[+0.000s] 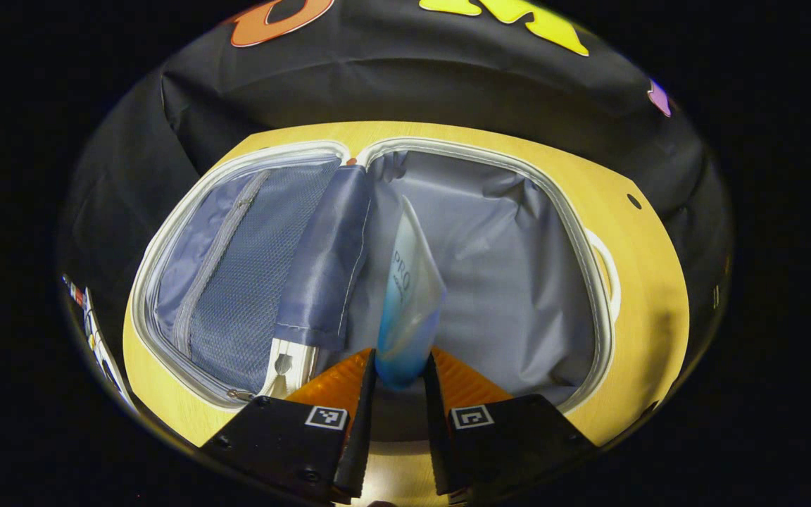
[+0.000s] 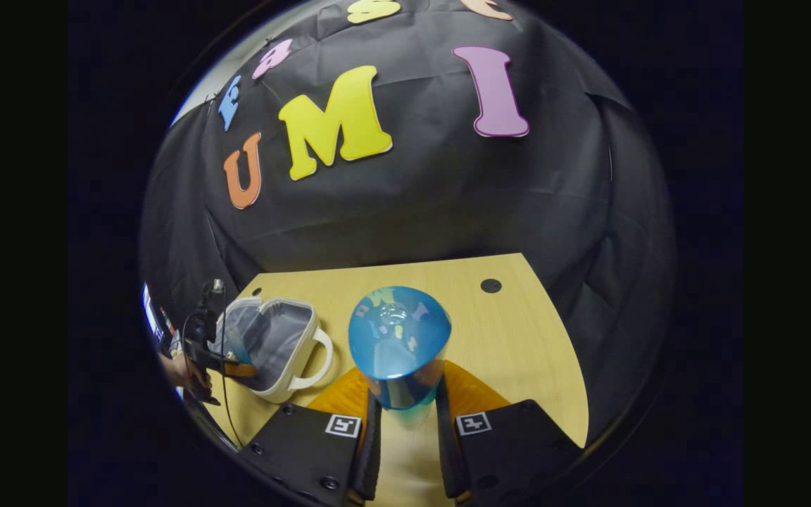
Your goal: First open the suitcase, pack the skin care products into it, and then close the suitcase.
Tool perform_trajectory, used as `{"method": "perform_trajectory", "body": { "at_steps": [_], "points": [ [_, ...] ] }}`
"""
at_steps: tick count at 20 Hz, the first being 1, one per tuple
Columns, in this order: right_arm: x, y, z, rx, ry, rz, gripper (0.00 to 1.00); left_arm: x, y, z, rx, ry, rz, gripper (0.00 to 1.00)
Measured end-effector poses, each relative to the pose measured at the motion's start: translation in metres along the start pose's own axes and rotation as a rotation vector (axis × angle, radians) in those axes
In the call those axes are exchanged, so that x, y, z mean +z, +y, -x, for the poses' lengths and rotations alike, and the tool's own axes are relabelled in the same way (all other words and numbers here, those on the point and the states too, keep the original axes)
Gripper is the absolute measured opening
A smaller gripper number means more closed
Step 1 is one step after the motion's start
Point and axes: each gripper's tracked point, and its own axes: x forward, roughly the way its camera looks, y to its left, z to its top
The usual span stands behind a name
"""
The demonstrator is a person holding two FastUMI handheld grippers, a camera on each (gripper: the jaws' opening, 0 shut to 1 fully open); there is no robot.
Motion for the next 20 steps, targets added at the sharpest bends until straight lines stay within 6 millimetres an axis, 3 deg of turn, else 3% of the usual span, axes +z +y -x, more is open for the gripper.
{"method": "perform_trajectory", "body": {
  "at_steps": [2, 3, 4, 5, 6, 7, 16, 19, 20],
  "points": [
    [0.001, -0.003, 0.002, 0.0, 0.0, -0.003, 0.32, -0.001, 0.0, -0.004, 0.007, 0.034, 0.012, 0.4],
    [0.002, -0.004, 0.003, -0.002, -0.002, -0.004, 0.32, 0.0, -0.001, -0.006, 0.005, 0.041, 0.02, 0.47],
    [0.003, -0.005, 0.004, -0.005, -0.003, -0.006, 0.32, -0.001, -0.001, -0.007, 0.003, 0.054, 0.031, 0.4],
    [0.003, -0.006, 0.005, -0.007, -0.004, -0.011, 0.32, -0.002, -0.001, -0.007, 0.004, 0.065, 0.045, 0.48],
    [0.003, -0.007, 0.005, -0.008, -0.003, -0.016, 0.32, -0.001, 0.0, -0.009, 0.005, 0.067, 0.057, 0.48],
    [0.003, -0.008, 0.006, -0.008, -0.003, -0.019, 0.32, 0.001, 0.0, -0.009, 0.006, 0.071, 0.066, 0.43],
    [-0.001, 0.001, 0.008, 0.013, -0.001, -0.013, 0.32, 0.005, -0.006, -0.006, -0.028, 0.09, 0.132, 0.48],
    [-0.007, 0.033, 0.006, 0.067, 0.025, 0.028, 0.32, 0.011, -0.018, 0.008, -0.068, 0.044, 0.141, 0.65],
    [-0.008, 0.051, 0.003, 0.097, 0.033, 0.043, 0.32, 0.016, -0.02, 0.018, -0.072, 0.019, 0.136, 0.81]
  ]
}}
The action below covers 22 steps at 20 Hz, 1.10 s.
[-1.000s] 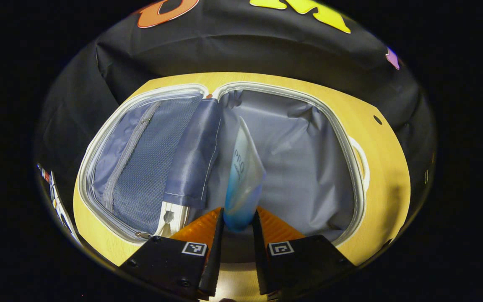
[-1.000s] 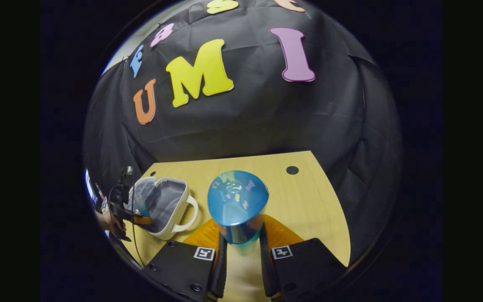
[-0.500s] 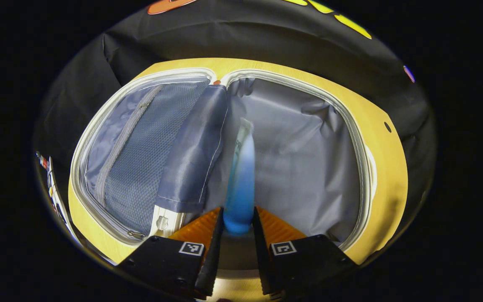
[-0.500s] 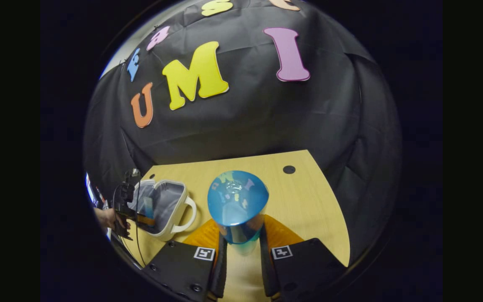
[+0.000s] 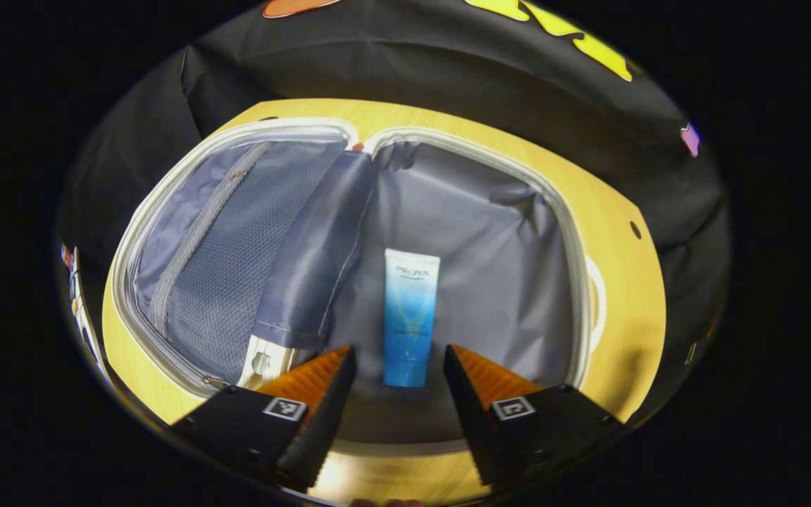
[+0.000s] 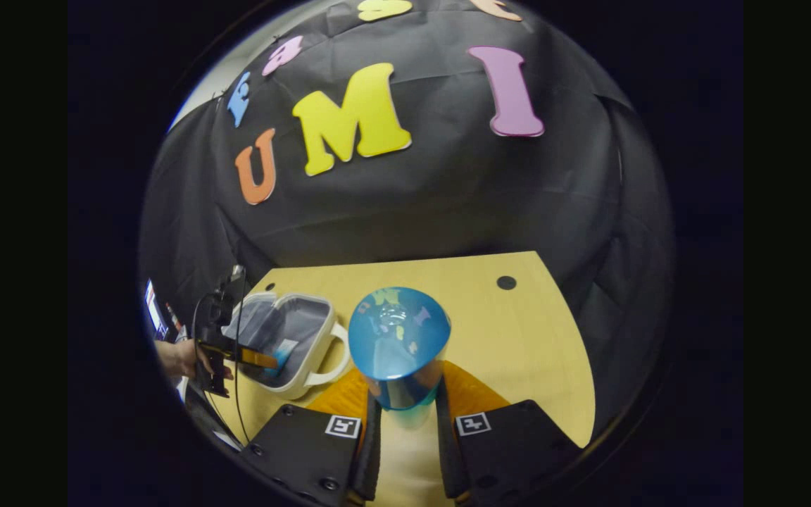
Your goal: First open the suitcase, pack the skin care products into it, and then close the suitcase.
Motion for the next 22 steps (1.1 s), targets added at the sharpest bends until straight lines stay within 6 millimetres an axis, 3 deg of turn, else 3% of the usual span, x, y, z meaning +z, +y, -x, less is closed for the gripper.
{"method": "perform_trajectory", "body": {
  "at_steps": [1, 4, 7, 10, 13, 16, 19, 22],
  "points": [
    [0.0, 0.02, -0.005, 0.037, 0.008, 0.014, 0.32, 0.003, -0.001, 0.011, -0.006, -0.031, -0.008, 1.0],
    [-0.001, 0.096, -0.028, 0.173, 0.048, 0.054, 0.32, 0.016, 0.013, 0.055, -0.006, -0.163, -0.02, 0.97],
    [-0.007, 0.174, -0.067, 0.29, 0.107, 0.088, 0.32, 0.014, 0.052, 0.1, 0.042, -0.276, -0.016, 0.98],
    [-0.035, 0.227, -0.11, 0.34, 0.192, 0.136, 0.32, 0.004, 0.072, 0.138, -0.015, -0.381, 0.006, 0.98],
    [-0.08, 0.243, -0.15, 0.316, 0.325, 0.108, 0.32, -0.016, 0.107, 0.17, -0.014, -0.438, 0.036, 0.98],
    [-0.109, 0.241, -0.183, 0.256, 0.415, 0.065, 0.32, -0.043, 0.143, 0.179, 0.024, -0.428, 0.061, 0.98],
    [-0.128, 0.234, -0.196, 0.2, 0.481, 0.036, 0.32, -0.062, 0.168, 0.176, 0.035, -0.403, 0.134, 0.98],
    [-0.131, 0.233, -0.208, 0.158, 0.502, 0.013, 0.29, -0.065, 0.185, 0.174, 0.045, -0.396, 0.174, 0.98]
  ]
}}
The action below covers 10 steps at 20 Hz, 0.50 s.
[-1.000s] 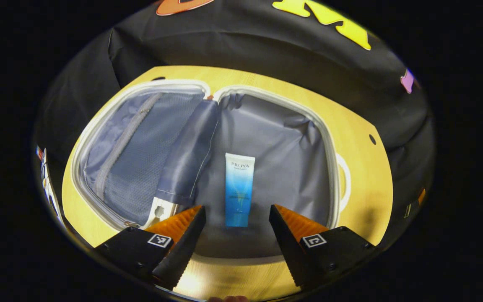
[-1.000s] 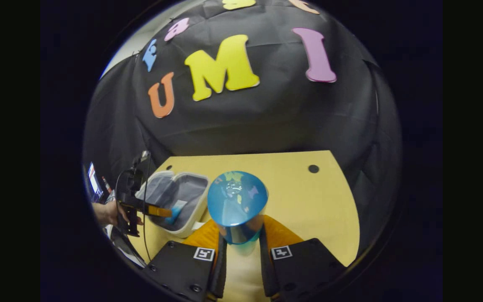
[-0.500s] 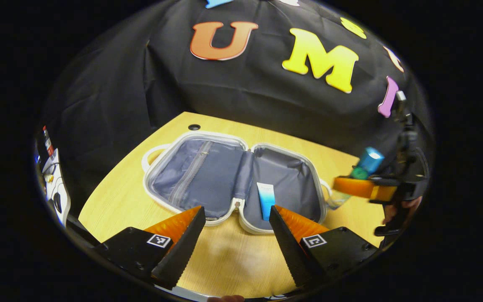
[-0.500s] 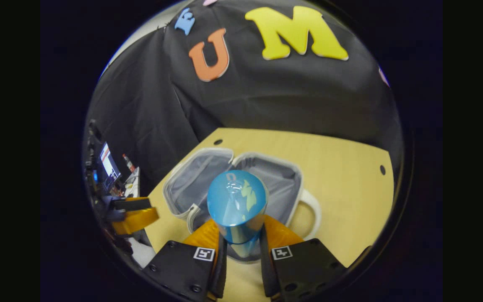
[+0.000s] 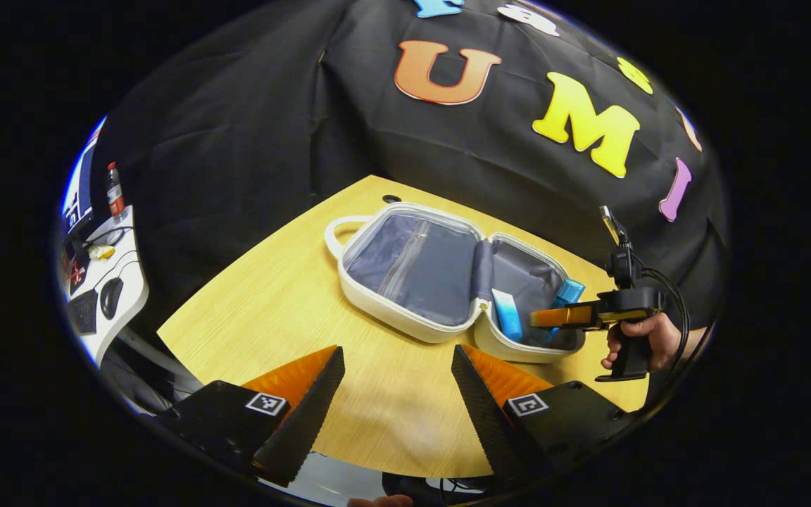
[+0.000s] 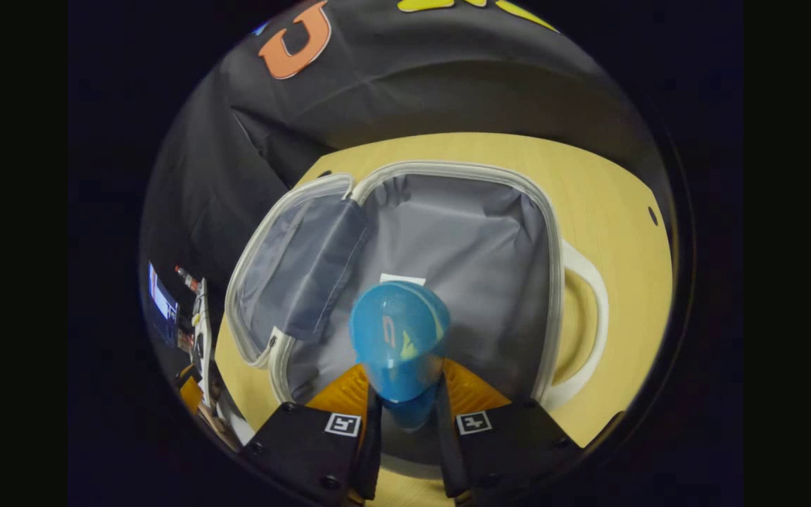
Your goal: First open the suitcase, pack the skin care products into it, and then close the suitcase.
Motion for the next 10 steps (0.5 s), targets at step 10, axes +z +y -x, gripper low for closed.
{"method": "perform_trajectory", "body": {
  "at_steps": [10],
  "points": [
    [-0.004, -0.012, -0.021, -0.148, 0.06, -0.139, 0.32, 0.025, -0.007, -0.008, -0.035, -0.036, -0.015, 0.98]
  ]
}}
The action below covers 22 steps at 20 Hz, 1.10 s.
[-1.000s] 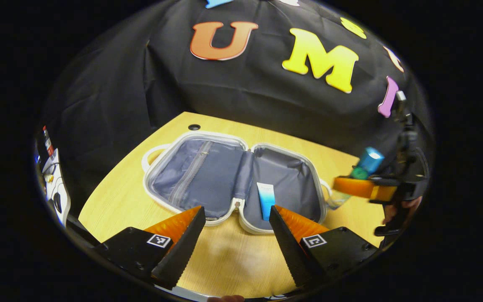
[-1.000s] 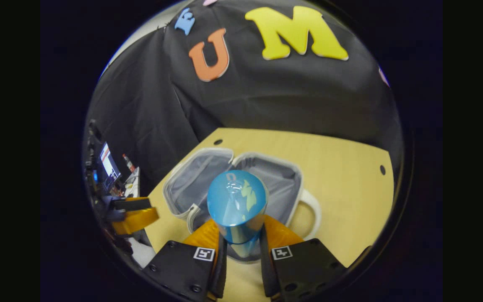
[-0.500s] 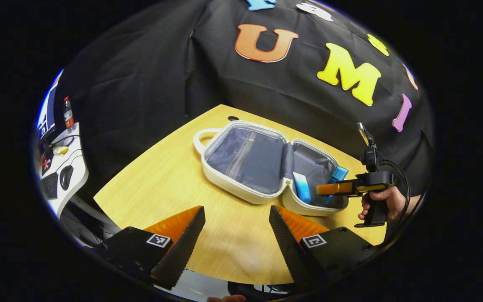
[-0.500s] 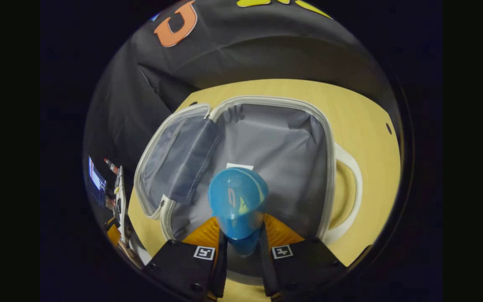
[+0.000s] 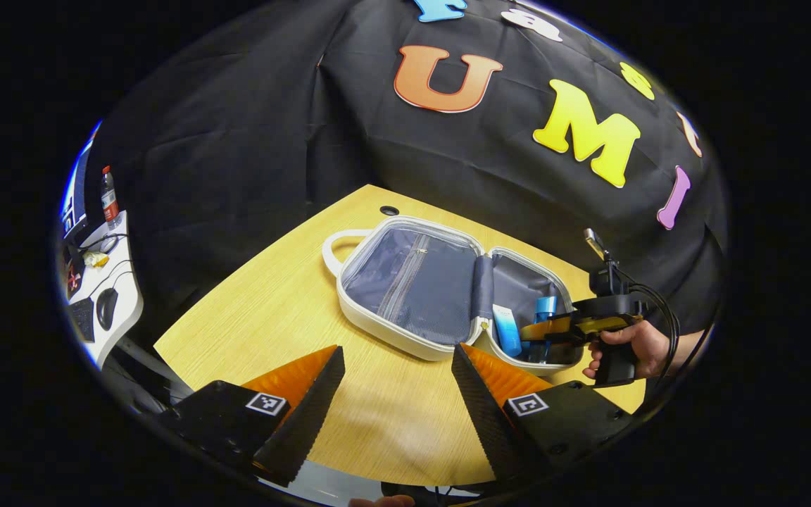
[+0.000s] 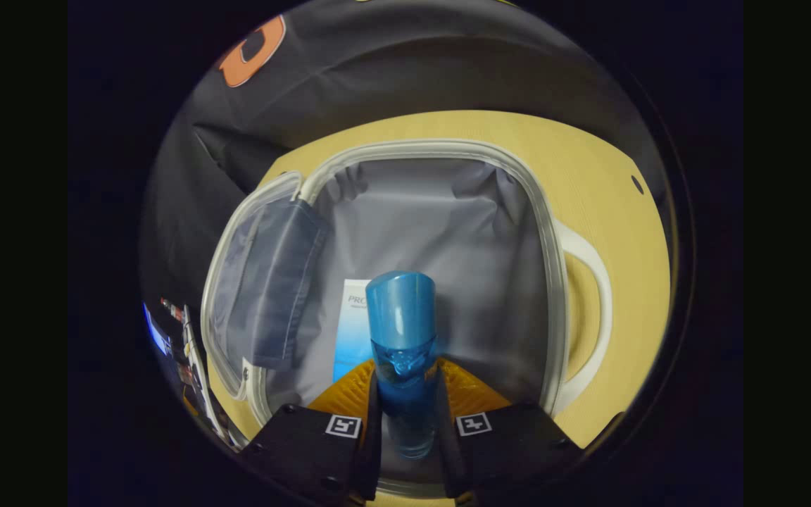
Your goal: First open the suitcase, pack the skin care products into it, and then close the suitcase.
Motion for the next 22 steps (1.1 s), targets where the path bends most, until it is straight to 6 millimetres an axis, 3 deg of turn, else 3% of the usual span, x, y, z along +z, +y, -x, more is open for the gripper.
{"method": "perform_trajectory", "body": {
  "at_steps": [3, 13, 18, 22],
  "points": [
    [-0.002, -0.002, -0.001, -0.042, 0.029, 0.021, 0.3, 0.001, 0.0, 0.001, 0.003, -0.003, 0.003, 0.98],
    [-0.003, -0.001, -0.003, -0.098, 0.03, 0.033, 0.36, 0.007, -0.001, 0.009, 0.008, -0.013, 0.008, 0.98],
    [-0.003, -0.008, -0.001, -0.112, 0.02, 0.026, 0.42, 0.011, 0.009, 0.012, 0.018, -0.016, 0.004, 0.98],
    [-0.005, -0.006, 0.01, -0.095, 0.009, 0.027, 0.39, 0.021, 0.018, 0.009, 0.018, -0.025, 0.013, 0.98]
  ]
}}
